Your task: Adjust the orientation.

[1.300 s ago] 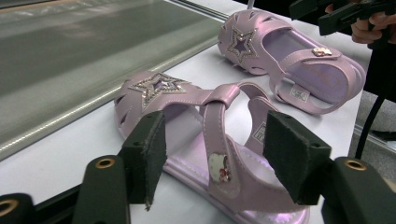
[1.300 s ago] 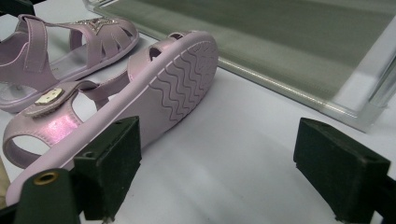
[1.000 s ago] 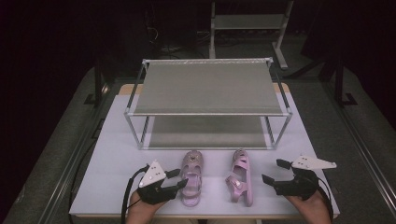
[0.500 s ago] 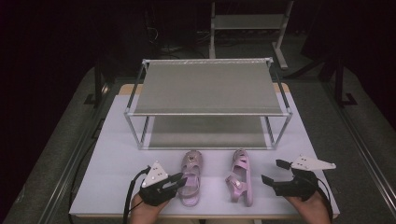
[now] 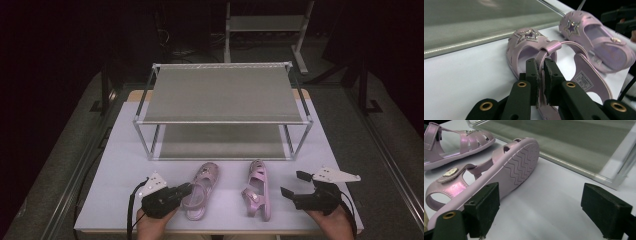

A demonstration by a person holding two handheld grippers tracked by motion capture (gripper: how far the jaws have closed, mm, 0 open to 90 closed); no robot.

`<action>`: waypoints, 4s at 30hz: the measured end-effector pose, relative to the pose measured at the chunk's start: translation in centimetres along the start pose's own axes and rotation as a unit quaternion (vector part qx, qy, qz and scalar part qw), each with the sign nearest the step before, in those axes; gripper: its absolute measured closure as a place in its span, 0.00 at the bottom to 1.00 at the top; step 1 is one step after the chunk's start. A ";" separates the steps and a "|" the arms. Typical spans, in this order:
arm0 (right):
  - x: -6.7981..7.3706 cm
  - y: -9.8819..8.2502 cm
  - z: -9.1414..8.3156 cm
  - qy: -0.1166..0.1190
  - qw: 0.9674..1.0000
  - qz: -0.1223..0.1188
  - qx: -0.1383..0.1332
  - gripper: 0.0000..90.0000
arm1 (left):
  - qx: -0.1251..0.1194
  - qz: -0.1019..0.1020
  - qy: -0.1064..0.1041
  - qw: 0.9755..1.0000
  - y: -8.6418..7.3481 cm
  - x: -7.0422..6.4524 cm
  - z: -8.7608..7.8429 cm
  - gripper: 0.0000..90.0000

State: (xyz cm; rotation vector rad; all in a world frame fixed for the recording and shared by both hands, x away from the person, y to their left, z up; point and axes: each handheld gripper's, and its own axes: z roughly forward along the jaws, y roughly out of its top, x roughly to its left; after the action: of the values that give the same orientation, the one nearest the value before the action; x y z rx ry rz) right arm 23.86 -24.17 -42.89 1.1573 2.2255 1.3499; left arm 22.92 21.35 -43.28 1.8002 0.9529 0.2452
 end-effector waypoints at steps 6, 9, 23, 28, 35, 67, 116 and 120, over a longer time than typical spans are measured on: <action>-0.1 0.0 0.0 0.001 1.000 0.005 -0.003 0.17 | -0.027 -0.031 -0.011 0.999 0.2 0.2 -0.7 0.93; -0.2 0.0 0.0 0.000 1.000 0.007 -0.002 0.17 | -0.041 -0.038 -0.018 0.998 0.3 0.1 -1.3 0.93; -0.5 0.1 -0.2 0.003 1.000 0.015 -0.013 0.17 | -0.104 -0.066 -0.009 0.992 1.7 1.0 -1.2 0.93; -0.5 0.0 -0.1 0.007 1.000 0.015 -0.012 0.17 | -0.111 -0.072 0.003 0.991 1.8 1.3 -0.3 0.93; -0.4 0.1 -0.3 0.013 1.000 0.020 -0.017 0.17 | -0.138 -0.086 0.012 0.987 2.7 2.4 1.7 0.93; -0.4 -0.1 -0.1 0.024 0.999 0.027 -0.013 0.19 | -0.161 -0.111 0.039 0.980 4.4 5.7 8.1 0.93; -0.6 -0.2 -0.1 0.033 0.999 0.026 -0.015 0.19 | -0.158 -0.098 0.090 0.979 6.3 8.0 13.0 0.93; -0.5 -0.2 0.0 0.036 0.999 0.024 -0.013 0.19 | -0.141 -0.088 0.087 0.982 6.6 8.1 13.0 0.93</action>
State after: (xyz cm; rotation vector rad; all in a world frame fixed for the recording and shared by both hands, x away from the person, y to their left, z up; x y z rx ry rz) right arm 24.08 -24.55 -43.14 1.1785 2.2359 1.4565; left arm 38.88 17.02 -45.49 1.4437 1.1345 0.4106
